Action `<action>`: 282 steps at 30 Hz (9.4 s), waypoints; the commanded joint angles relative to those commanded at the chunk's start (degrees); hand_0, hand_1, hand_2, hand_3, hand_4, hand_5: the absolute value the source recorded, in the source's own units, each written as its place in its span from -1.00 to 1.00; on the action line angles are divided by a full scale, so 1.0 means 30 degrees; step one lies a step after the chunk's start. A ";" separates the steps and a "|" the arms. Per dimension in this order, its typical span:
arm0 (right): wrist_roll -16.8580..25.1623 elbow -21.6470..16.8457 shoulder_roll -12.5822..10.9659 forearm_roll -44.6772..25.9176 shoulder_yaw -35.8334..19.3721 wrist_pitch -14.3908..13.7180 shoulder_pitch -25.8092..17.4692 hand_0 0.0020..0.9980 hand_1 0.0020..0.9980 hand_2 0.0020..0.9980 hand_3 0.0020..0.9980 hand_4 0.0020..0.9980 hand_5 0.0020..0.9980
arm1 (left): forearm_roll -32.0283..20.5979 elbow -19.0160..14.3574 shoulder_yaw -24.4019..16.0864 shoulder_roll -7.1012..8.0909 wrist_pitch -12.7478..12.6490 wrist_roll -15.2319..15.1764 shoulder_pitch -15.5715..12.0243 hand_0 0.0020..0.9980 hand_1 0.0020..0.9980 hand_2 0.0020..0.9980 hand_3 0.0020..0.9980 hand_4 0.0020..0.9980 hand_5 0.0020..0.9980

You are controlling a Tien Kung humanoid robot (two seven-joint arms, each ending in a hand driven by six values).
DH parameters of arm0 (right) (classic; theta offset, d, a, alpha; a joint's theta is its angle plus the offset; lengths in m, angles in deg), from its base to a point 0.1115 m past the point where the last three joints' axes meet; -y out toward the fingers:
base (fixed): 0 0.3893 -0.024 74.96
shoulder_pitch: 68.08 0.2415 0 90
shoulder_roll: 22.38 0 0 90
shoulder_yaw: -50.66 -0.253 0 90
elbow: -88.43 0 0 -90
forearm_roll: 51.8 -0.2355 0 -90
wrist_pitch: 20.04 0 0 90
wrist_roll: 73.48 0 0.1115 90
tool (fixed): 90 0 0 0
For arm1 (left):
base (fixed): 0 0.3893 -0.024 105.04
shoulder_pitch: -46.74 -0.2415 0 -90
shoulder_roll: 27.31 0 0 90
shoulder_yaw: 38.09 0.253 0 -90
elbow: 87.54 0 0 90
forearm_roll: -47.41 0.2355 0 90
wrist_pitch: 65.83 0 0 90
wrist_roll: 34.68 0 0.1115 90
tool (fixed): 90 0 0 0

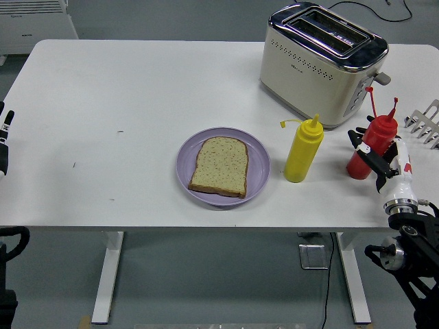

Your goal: Pick up the cup,pour liquid into bread,place the cup on the desk

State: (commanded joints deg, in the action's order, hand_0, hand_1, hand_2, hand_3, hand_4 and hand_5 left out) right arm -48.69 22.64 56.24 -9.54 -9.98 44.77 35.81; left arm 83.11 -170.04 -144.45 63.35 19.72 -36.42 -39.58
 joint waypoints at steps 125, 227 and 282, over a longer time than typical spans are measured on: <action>-1.3043 -0.2517 -0.2725 2.9246 1.0060 0.4380 1.3970 -0.89 -0.78 -0.49 -0.34 0.48 -0.78 | -0.0042 -0.0007 -0.0466 -0.0103 -0.0025 -0.0070 -0.0013 0.70 0.71 0.73 0.53 0.33 1.00; -0.0965 -0.1270 -0.1581 0.1435 -0.0862 0.0300 0.0775 -0.89 -0.73 -0.47 -0.34 0.46 -0.86 | -0.0072 0.0009 -0.0027 -0.0047 -0.0084 -0.0042 -0.0088 0.67 0.69 0.71 0.51 0.32 1.00; 0.0576 0.0788 -0.0688 0.0018 0.2089 -0.0638 0.1300 -0.44 -0.39 -0.18 -0.20 0.51 -0.75 | -0.0067 0.0015 -0.0095 -0.0049 -0.0097 -0.0037 -0.0056 0.67 0.68 0.71 0.51 0.32 1.00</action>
State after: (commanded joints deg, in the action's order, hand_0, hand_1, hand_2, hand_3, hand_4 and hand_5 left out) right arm -46.97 25.00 54.17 -9.48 -3.71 42.86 39.71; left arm 82.90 -170.00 -144.73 63.20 19.43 -36.54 -39.75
